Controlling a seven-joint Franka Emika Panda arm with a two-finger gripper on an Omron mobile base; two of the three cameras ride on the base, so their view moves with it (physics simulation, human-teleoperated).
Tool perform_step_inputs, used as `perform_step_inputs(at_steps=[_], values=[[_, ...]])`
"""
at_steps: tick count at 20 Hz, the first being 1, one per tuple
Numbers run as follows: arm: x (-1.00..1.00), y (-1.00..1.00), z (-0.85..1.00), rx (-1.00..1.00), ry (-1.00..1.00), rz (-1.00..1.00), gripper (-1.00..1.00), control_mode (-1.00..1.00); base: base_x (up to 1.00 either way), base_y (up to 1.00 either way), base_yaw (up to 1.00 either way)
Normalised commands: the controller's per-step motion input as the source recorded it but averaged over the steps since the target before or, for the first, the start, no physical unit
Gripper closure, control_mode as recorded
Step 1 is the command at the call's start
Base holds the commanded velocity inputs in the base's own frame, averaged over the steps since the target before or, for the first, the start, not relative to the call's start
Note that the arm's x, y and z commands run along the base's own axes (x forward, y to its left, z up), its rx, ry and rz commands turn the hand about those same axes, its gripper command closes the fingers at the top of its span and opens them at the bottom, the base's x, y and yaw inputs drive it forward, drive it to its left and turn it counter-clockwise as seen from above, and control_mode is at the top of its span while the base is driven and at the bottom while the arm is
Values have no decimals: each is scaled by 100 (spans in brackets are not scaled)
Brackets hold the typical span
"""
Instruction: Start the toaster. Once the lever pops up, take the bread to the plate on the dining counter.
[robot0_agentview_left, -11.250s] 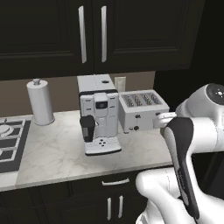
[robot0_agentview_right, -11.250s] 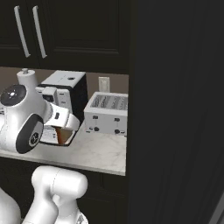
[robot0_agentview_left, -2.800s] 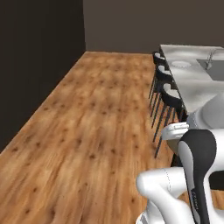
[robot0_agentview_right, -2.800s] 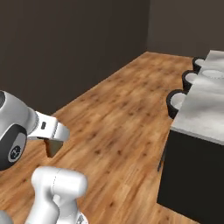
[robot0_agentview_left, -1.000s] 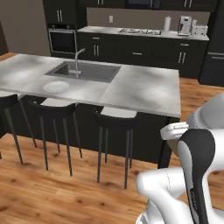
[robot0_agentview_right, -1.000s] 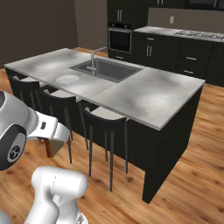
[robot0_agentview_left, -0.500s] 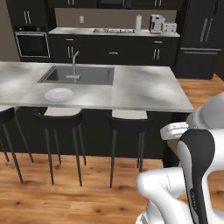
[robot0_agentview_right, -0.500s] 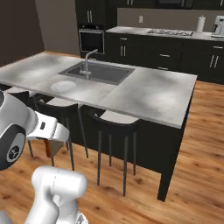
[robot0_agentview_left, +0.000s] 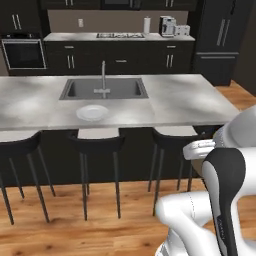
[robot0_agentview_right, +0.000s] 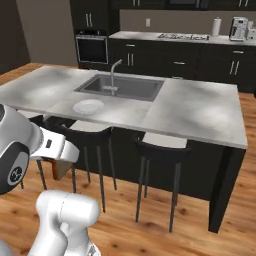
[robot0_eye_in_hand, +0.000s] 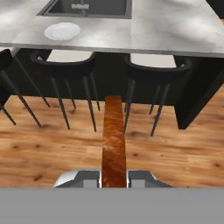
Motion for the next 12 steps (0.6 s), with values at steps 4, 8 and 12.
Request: perform_step_inputs(at_steps=[4,8,12], values=[[0,0,0,0,0,0,100,100,23,100,-25],[0,0,0,0,0,0,100,100,24,100,-28],[0,0,0,0,0,0,100,100,42,99,-30]])
